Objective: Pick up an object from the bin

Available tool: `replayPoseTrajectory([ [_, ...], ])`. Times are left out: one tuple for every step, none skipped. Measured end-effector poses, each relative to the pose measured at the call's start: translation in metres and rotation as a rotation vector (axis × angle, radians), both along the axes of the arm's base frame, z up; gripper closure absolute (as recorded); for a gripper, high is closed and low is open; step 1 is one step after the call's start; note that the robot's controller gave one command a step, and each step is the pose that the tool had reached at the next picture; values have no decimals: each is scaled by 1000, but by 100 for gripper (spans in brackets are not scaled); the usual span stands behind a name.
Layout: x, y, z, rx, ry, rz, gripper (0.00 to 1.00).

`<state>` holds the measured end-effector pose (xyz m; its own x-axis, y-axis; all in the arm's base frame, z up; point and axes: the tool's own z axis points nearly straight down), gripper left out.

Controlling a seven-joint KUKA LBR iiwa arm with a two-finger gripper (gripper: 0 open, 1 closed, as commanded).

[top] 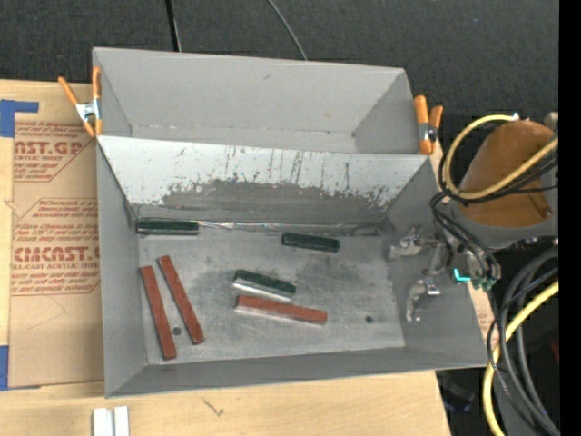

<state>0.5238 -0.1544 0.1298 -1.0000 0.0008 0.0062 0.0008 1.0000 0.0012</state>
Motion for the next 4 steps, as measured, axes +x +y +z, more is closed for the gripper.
replayPoseTrajectory([
  [2, 0, 4, -2, -7, 1, 0],
  [-20, 43, -40, -3, -11, 10, 0],
  [-30, 62, -56, -1, -10, -19, 0],
  [-16, 93, -56, -4, -9, -118, 0],
])
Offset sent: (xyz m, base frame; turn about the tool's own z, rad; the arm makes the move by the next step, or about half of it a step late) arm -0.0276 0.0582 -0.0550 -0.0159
